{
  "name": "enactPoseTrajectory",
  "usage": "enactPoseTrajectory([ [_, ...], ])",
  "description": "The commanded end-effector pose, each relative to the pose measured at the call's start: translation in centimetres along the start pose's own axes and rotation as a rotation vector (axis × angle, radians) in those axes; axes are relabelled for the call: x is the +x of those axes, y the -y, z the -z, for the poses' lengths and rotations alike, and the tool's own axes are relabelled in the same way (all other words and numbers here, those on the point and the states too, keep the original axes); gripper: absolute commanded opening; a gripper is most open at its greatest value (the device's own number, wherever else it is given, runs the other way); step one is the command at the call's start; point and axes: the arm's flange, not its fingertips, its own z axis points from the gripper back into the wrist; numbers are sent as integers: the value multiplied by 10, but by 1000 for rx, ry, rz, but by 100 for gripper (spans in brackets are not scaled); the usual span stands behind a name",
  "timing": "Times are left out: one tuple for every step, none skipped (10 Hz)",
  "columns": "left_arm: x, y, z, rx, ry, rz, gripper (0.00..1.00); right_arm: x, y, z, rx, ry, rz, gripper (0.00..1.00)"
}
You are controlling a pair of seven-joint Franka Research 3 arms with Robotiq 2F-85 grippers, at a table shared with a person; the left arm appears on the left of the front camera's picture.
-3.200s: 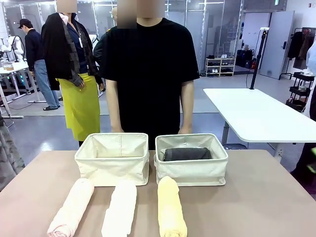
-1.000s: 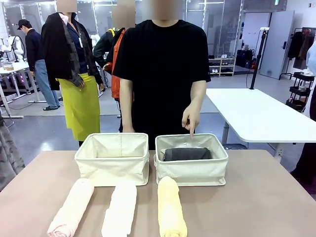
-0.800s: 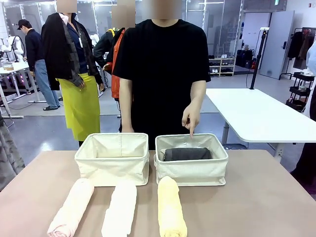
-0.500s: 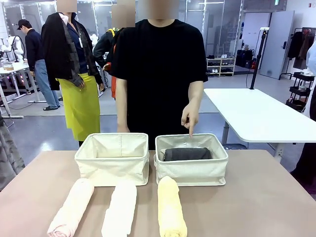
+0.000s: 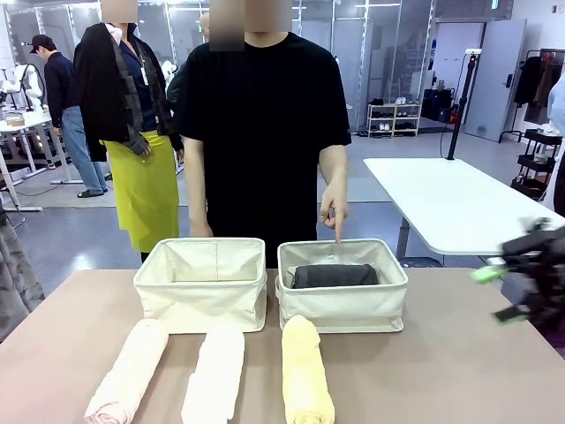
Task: Divide the towels into two baskets.
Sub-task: Pick up one hotel-folded towel from the bottom of the table and place it in the Fabric basket indicated by the person.
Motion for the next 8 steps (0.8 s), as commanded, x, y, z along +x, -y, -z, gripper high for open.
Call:
enactPoseTrajectory([
  [0,2,-3,-10,5,7,100,19,-32,74,-126,-30,46,100],
  [0,2,-3,-10,5,7,100,23,-49,107,-192,-24,17,100],
  [0,2,-3,-10,5,7,100,28,-64,136,-277,18,0,100],
  [0,2,-3,-10,5,7,100,31,-80,171,-364,-3,-15,100],
  [0,2,-3,-10,5,7,100,32,-92,196,-412,-12,-29,100],
  [0,2,-3,-10,5,7,100,32,-101,217,-471,-15,-48,100],
  [0,2,-3,-10,5,7,100,32,-106,236,-530,-1,-72,100],
  [0,2,-3,-10,5,7,100,34,-109,252,-581,9,-86,100],
])
